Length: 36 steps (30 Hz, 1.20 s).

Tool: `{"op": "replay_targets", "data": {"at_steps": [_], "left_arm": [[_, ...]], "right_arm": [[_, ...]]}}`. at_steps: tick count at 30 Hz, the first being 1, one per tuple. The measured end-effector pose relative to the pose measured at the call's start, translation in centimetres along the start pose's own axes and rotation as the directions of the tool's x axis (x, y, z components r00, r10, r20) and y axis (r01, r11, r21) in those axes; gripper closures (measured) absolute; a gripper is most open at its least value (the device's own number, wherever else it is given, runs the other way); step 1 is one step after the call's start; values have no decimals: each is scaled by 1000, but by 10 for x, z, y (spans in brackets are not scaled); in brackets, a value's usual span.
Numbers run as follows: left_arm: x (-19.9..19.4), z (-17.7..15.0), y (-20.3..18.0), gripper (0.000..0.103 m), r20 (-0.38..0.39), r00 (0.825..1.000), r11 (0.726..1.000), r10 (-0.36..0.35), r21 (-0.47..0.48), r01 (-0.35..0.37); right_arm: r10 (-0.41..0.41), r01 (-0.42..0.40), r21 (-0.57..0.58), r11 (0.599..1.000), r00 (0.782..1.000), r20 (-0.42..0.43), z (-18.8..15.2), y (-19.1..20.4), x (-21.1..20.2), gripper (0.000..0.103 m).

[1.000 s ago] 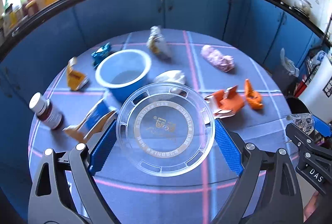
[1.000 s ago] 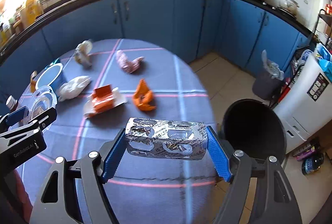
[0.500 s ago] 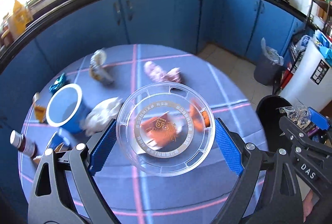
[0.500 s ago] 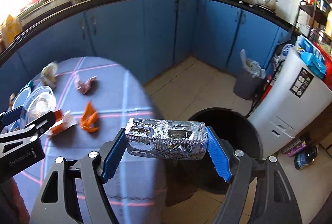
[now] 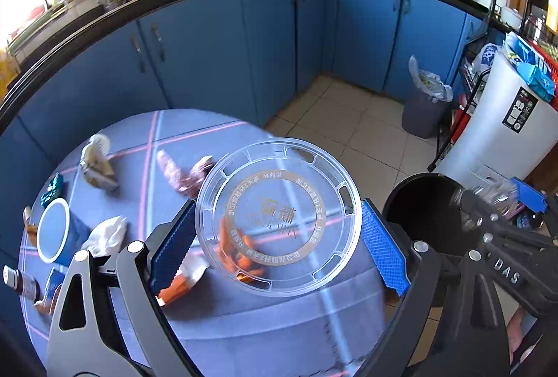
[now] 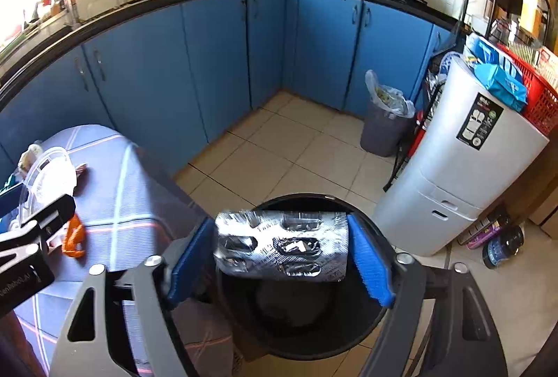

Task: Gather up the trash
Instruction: 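Carry the foil packet over the black bin and open the right tool, then open the left tool over the black bin to drop the plastic lid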

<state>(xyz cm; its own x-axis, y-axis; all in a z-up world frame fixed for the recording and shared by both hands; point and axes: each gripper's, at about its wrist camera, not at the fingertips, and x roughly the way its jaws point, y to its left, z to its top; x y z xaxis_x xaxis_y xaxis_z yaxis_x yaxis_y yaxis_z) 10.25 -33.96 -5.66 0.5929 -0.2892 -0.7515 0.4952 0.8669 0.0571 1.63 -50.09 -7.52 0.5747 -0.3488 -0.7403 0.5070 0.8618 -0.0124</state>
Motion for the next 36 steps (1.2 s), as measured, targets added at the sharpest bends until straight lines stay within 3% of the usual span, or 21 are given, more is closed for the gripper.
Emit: {"op": "replay_targets", "data": {"at_steps": [23, 25, 31, 36], "left_arm": [[12, 40, -124, 11, 29, 994, 980, -101, 177, 95], [9, 42, -128, 4, 35, 993, 979, -111, 175, 103], [7, 41, -118, 4, 30, 995, 984, -95, 154, 89], [4, 32, -78, 4, 18, 998, 994, -58, 89, 57]], "right_arm": [[-140, 141, 104, 984, 990, -23, -15, -82, 12, 14], [-135, 137, 112, 984, 990, -30, -17, -85, 13, 14], [-120, 123, 116, 986, 992, -36, -20, -81, 11, 14], [-85, 88, 93, 992, 996, -34, -20, -59, 7, 14]]}}
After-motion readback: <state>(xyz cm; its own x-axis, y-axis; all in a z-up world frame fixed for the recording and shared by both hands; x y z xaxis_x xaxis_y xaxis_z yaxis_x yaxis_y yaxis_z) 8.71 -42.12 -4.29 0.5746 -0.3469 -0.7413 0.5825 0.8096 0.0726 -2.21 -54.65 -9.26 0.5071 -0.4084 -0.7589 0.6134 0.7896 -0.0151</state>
